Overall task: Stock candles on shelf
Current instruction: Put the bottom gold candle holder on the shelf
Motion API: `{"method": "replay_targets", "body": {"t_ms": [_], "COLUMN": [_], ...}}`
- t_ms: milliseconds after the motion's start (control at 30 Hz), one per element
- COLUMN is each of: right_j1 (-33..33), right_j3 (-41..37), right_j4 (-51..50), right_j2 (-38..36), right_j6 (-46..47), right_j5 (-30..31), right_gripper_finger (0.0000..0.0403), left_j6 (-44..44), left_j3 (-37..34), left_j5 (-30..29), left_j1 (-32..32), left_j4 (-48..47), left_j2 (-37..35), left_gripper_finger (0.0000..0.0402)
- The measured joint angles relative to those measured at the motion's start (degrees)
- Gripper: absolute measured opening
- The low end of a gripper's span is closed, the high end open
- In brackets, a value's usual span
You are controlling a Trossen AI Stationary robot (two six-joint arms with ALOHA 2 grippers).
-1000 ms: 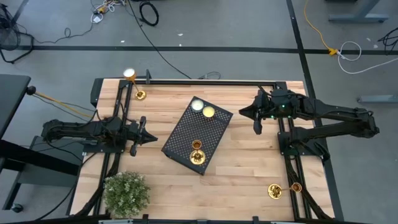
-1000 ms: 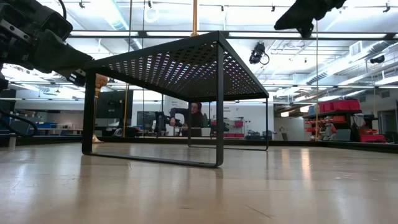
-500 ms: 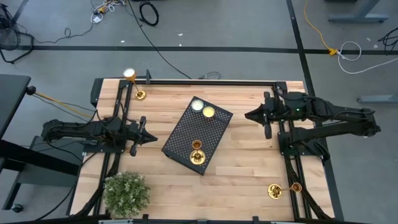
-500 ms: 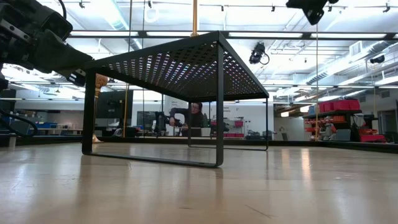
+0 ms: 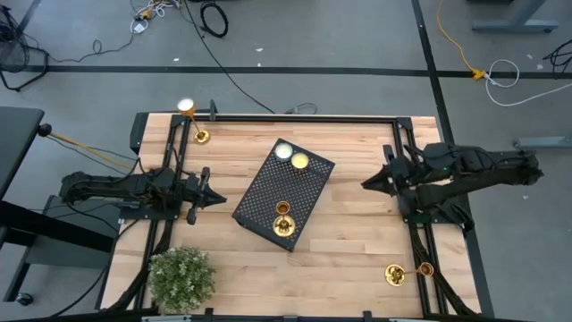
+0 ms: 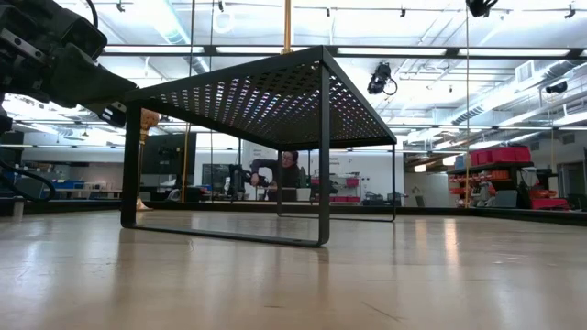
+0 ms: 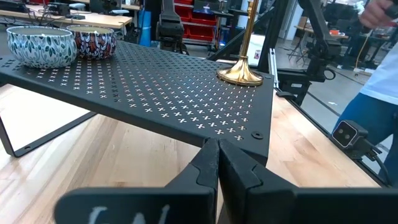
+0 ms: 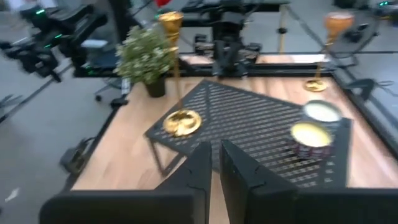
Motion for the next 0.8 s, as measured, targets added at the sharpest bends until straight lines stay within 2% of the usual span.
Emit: {"method": "replay_targets", "body": {"t_ms": [200,367,800], "right_j1": [5.77,10.03,21.15], "right_j3": [0.0,0.0,-0.04], "right_j4": [-1.89,-2.12,-2.36], "right_j2": [-0.72,-1.19,-4.07], "right_j6": [1.16,1.78,6.27], "right_j5": [-0.12,-4.03,-15.37], "right_gripper_finger": [0.0033,0.005,0.016], "left_j6": [0.0,0.0,0.0], "left_j3": [-0.01,-0.01,0.0], "left_j5": [0.01,0.01,0.0], "left_j1": [0.02,0.0,0.01], "left_j4": [0.0,0.0,0.02], "left_j2": [0.0,0.0,-0.02], "left_gripper_finger": [0.0014,0.0014,0.0014]}}
